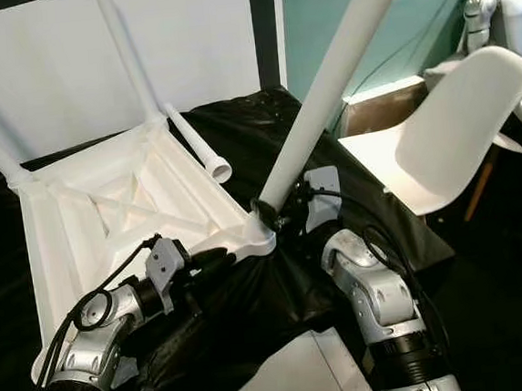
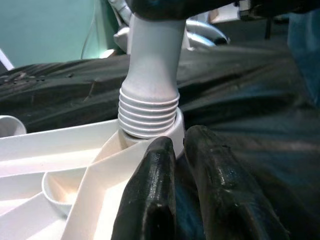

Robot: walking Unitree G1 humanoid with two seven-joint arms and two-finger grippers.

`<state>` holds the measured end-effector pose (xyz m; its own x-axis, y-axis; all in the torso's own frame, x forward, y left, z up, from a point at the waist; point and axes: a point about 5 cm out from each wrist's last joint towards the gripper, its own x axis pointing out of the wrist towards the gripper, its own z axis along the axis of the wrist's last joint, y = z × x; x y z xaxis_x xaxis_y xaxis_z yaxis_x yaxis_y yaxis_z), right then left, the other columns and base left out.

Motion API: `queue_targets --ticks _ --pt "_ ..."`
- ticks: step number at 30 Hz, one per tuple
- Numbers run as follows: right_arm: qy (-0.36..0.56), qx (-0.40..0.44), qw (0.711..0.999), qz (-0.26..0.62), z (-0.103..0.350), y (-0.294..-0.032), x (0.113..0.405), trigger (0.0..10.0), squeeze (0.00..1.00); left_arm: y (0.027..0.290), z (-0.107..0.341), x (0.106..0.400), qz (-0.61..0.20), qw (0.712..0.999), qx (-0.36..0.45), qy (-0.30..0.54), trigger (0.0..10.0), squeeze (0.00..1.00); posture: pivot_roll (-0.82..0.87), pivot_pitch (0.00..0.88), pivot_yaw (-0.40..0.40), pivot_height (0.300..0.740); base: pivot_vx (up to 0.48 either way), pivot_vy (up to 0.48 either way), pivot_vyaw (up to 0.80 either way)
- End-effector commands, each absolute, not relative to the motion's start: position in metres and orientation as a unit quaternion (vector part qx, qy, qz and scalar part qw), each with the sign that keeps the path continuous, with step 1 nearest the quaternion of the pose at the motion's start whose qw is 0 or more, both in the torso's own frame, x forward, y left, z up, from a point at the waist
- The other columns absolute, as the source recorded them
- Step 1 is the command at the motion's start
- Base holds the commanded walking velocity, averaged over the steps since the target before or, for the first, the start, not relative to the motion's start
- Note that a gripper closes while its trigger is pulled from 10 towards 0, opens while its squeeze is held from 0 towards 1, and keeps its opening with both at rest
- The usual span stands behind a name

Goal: Building children table

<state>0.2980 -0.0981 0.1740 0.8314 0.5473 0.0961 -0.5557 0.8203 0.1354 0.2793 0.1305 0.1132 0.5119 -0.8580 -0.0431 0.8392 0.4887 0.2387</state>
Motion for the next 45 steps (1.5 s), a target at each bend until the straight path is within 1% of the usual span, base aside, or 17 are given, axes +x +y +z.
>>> queue_targets --ticks 1,4,7,15,16,17,19,21,22,23,24,26,28,34,38,41,45 --pt "-0.085 0.087 0.922 0.367 0.210 -0.073 0.291 10.0 0.00 0.133 0.129 0.287 -0.450 0.883 0.103 -0.081 10.0 0.00 -0.11 0.000 0.083 0.740 0.000 0.000 0.00" --pt "-0.099 0.081 0.890 0.438 0.230 -0.049 0.279 10.0 0.00 0.134 0.144 0.288 -0.439 0.889 0.074 -0.110 10.0 0.00 -0.10 0.000 0.084 0.740 0.000 0.000 0.00" --pt "-0.114 0.081 0.880 0.454 0.243 -0.042 0.276 10.0 0.00 0.135 0.158 0.289 -0.426 0.894 0.036 -0.136 10.0 0.00 -0.10 0.000 0.084 0.740 0.000 0.000 0.00" --pt "-0.142 0.080 0.878 0.449 0.263 -0.042 0.280 10.0 0.00 0.138 0.177 0.293 -0.395 0.902 -0.003 -0.176 10.0 0.00 -0.10 0.000 0.080 0.740 0.000 0.000 0.00" --pt "-0.137 0.071 0.893 0.424 0.259 -0.047 0.287 10.0 0.00 0.141 0.180 0.299 -0.363 0.913 0.002 -0.185 10.0 0.00 -0.10 0.000 0.080 0.740 0.000 0.000 0.00" --pt "-0.137 0.071 0.893 0.424 0.259 -0.047 0.287 10.0 0.00 0.141 0.180 0.299 -0.363 0.913 0.002 -0.185 10.0 0.00 -0.10 0.000 0.080 0.740 0.000 0.000 0.00" --pt "-0.112 0.034 0.947 0.299 0.242 -0.074 0.311 10.0 0.00 0.154 0.184 0.313 -0.249 0.948 -0.004 -0.199 10.0 0.00 -0.11 0.000 0.081 0.740 0.000 0.000 0.00" --pt "-0.112 0.034 0.947 0.299 0.242 -0.074 0.311 10.0 0.00 0.154 0.184 0.313 -0.249 0.948 -0.004 -0.199 10.0 0.00 -0.11 0.000 0.081 0.740 0.000 0.000 0.00" --pt "-0.097 0.020 0.971 0.220 0.232 -0.094 0.322 10.0 0.00 0.160 0.185 0.318 -0.197 0.958 -0.009 -0.206 10.0 0.00 -0.11 0.000 0.083 0.740 0.000 0.000 0.00" --pt "-0.097 0.020 0.971 0.220 0.232 -0.094 0.322 10.0 0.00 0.160 0.185 0.318 -0.197 0.958 -0.009 -0.206 10.0 0.00 -0.11 0.000 0.083 0.740 0.000 0.000 0.00" --pt "-0.083 0.033 0.985 0.149 0.223 -0.115 0.329 10.0 0.00 0.164 0.187 0.319 -0.157 0.965 -0.012 -0.211 10.0 0.00 -0.11 0.000 0.090 0.740 0.000 0.000 0.00" --pt "-0.083 0.033 0.985 0.149 0.223 -0.115 0.329 10.0 0.00 0.164 0.187 0.319 -0.157 0.965 -0.012 -0.211 10.0 0.00 -0.11 0.000 0.090 0.740 0.000 0.000 0.00" --pt "-0.068 0.045 0.995 0.055 0.215 -0.145 0.333 10.0 0.00 0.165 0.191 0.316 -0.128 0.967 -0.020 -0.220 10.0 0.00 -0.11 0.000 0.099 0.740 0.000 0.000 0.00" --pt "-0.072 0.030 0.996 0.033 0.219 -0.152 0.333 10.0 0.00 0.167 0.189 0.314 -0.121 0.970 -0.033 -0.209 10.0 0.00 -0.11 0.000 0.109 0.740 0.000 0.000 0.00" --pt "-0.074 0.016 0.996 0.046 0.220 -0.145 0.333 10.0 0.00 0.170 0.189 0.315 -0.115 0.970 -0.042 -0.208 10.0 0.00 -0.11 0.000 0.107 0.740 0.000 0.000 0.00" --pt "-0.072 -0.012 0.994 0.082 0.221 -0.131 0.332 10.0 0.00 0.169 0.187 0.315 -0.110 0.972 -0.037 -0.204 10.0 0.00 -0.11 0.000 0.097 0.740 0.000 0.000 0.00" --pt "-0.068 -0.025 0.991 0.115 0.219 -0.121 0.327 10.0 0.00 0.158 0.175 0.306 -0.164 0.970 -0.026 -0.176 10.0 0.00 -0.11 0.000 0.089 0.740 0.000 0.000 0.00"
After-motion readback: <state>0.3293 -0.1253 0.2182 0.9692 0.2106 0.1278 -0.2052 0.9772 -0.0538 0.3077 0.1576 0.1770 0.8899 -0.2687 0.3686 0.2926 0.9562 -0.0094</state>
